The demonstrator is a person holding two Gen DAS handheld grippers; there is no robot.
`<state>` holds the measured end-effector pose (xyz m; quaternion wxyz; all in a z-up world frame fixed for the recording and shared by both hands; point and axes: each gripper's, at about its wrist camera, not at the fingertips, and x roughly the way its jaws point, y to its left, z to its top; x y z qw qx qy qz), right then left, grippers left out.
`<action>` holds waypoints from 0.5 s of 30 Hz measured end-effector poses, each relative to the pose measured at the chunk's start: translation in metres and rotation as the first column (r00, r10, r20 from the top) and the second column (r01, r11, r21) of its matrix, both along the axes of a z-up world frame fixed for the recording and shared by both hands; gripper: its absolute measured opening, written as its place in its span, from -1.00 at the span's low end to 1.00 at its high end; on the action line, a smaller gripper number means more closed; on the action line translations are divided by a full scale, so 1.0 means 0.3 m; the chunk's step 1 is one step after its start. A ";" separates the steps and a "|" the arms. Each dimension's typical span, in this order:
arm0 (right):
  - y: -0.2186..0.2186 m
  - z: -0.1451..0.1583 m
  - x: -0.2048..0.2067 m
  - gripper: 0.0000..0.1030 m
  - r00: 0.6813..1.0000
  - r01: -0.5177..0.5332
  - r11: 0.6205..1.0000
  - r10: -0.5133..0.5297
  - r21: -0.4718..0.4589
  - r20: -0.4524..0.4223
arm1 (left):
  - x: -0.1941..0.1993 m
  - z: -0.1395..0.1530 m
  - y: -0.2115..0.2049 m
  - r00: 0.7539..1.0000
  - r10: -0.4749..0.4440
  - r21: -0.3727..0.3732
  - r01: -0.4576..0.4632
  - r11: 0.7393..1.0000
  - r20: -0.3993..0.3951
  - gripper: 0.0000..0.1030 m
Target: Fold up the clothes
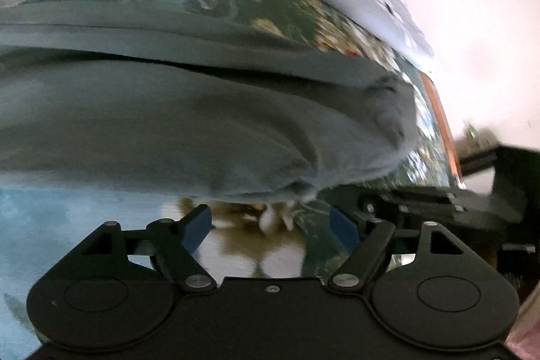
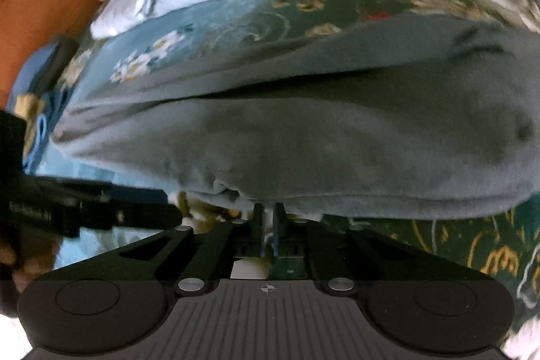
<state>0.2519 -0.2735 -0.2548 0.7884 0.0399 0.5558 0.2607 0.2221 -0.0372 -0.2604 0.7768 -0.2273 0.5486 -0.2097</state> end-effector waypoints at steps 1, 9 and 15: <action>0.011 0.002 0.002 -0.77 1.000 -0.012 1.000 0.012 -0.001 0.006 | -0.004 0.004 0.012 1.000 0.024 -0.002 -0.024 1.000 0.001 0.46; 0.109 -0.015 0.015 -0.62 0.991 -0.113 0.989 0.120 -0.097 0.065 | -0.015 0.043 0.113 0.984 0.175 0.015 -0.175 0.984 0.014 0.47; 0.119 -0.033 -0.021 -0.93 0.979 -0.198 0.971 0.201 -0.133 0.014 | -0.016 0.050 0.181 0.969 0.246 0.017 -0.246 0.969 0.007 0.47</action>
